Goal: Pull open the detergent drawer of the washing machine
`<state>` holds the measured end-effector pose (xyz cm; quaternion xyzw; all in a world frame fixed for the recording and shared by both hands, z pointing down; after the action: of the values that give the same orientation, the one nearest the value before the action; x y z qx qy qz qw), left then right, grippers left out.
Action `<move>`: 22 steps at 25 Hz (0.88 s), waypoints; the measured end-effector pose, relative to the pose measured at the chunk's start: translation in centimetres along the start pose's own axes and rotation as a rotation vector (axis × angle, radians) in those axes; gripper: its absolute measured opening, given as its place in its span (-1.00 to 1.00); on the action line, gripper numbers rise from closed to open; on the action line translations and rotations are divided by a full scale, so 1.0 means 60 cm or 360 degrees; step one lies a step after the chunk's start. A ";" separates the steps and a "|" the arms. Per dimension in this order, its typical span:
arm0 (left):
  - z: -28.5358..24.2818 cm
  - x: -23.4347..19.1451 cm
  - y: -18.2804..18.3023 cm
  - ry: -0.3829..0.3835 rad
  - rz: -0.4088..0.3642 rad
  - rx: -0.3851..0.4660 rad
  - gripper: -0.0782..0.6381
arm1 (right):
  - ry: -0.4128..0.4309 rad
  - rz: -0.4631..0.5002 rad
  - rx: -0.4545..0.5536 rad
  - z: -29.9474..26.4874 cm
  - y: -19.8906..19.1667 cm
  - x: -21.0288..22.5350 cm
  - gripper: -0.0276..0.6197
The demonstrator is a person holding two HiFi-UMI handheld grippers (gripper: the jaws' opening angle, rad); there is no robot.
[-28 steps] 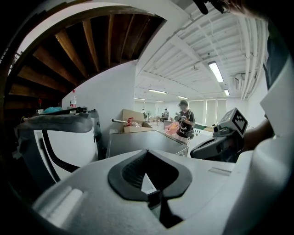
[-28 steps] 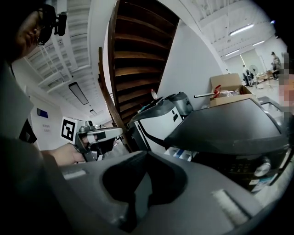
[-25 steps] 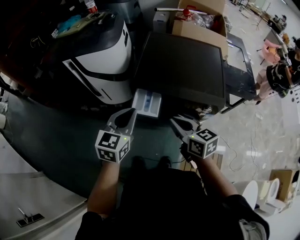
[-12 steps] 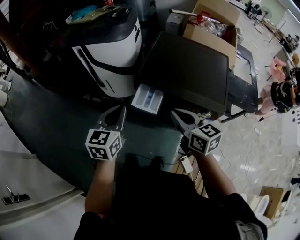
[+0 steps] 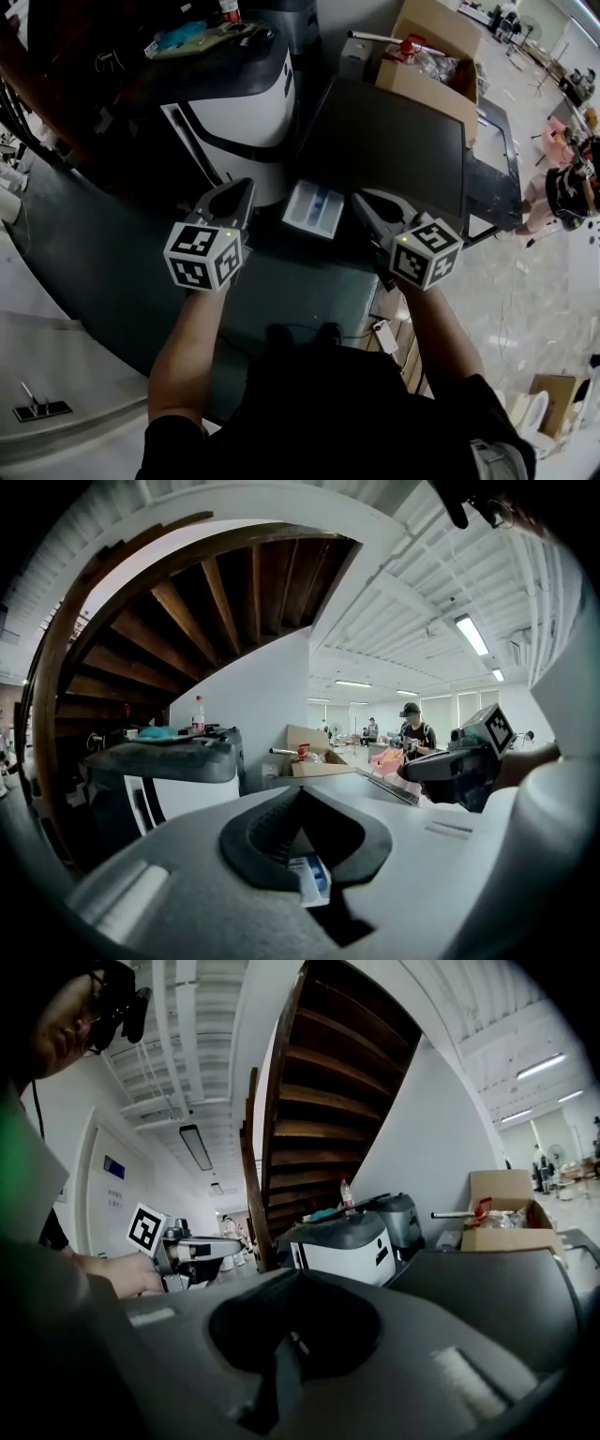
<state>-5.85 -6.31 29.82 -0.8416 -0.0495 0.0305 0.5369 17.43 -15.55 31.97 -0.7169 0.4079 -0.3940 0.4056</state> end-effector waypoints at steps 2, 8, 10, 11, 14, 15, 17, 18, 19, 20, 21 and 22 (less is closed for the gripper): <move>0.001 -0.016 0.025 0.0017 -0.0023 0.0038 -0.75 | 0.0011 -0.0022 0.0107 -0.007 0.032 -0.013 -0.91; 0.014 -0.033 0.056 0.0153 -0.0032 0.0196 -0.75 | -0.0034 -0.0038 0.0266 -0.020 0.068 -0.031 -0.91; 0.021 -0.032 0.045 0.0160 -0.0036 0.0214 -0.75 | -0.0053 -0.0026 0.0299 -0.021 0.064 -0.032 -0.91; 0.024 -0.033 0.036 0.0156 -0.0021 0.0214 -0.75 | -0.0064 -0.0013 0.0304 -0.021 0.061 -0.033 -0.91; 0.026 -0.036 0.007 0.0161 0.0018 0.0179 -0.75 | -0.0100 0.0022 0.0286 -0.016 0.040 -0.032 -0.91; 0.025 -0.035 -0.003 0.0160 0.0025 0.0161 -0.75 | -0.0114 0.0024 0.0272 -0.013 0.030 -0.030 -0.91; 0.021 -0.038 -0.021 0.0157 0.0044 0.0125 -0.75 | -0.0145 0.0016 0.0245 -0.010 0.013 -0.025 -0.91; 0.019 -0.041 -0.028 0.0157 0.0059 0.0110 -0.75 | -0.0157 0.0012 0.0232 -0.010 0.007 -0.021 -0.91; 0.017 -0.044 -0.033 0.0159 0.0073 0.0098 -0.75 | -0.0166 0.0011 0.0220 -0.011 0.002 -0.018 -0.91; 0.014 -0.046 -0.037 0.0161 0.0082 0.0088 -0.75 | -0.0171 0.0015 0.0211 -0.012 -0.001 -0.016 -0.91; 0.013 -0.046 -0.040 0.0162 0.0087 0.0081 -0.75 | -0.0170 0.0023 0.0207 -0.013 -0.004 -0.015 -0.91; 0.011 -0.046 -0.042 0.0161 0.0088 0.0076 -0.75 | -0.0165 0.0036 0.0207 -0.013 -0.005 -0.015 -0.91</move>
<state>-8.76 -4.98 31.81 -0.8300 0.0016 0.0039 0.5577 16.49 -14.81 32.32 -0.7039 0.3679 -0.3775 0.4761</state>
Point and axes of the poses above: the fingertips, and each gripper's own axes: z backward along the fingers, x to its right, y out of its top, the point moved 6 cm from there along z, backward along the fingers, and after that the axes turned 12 degrees about -x, right-handed, at the moved point
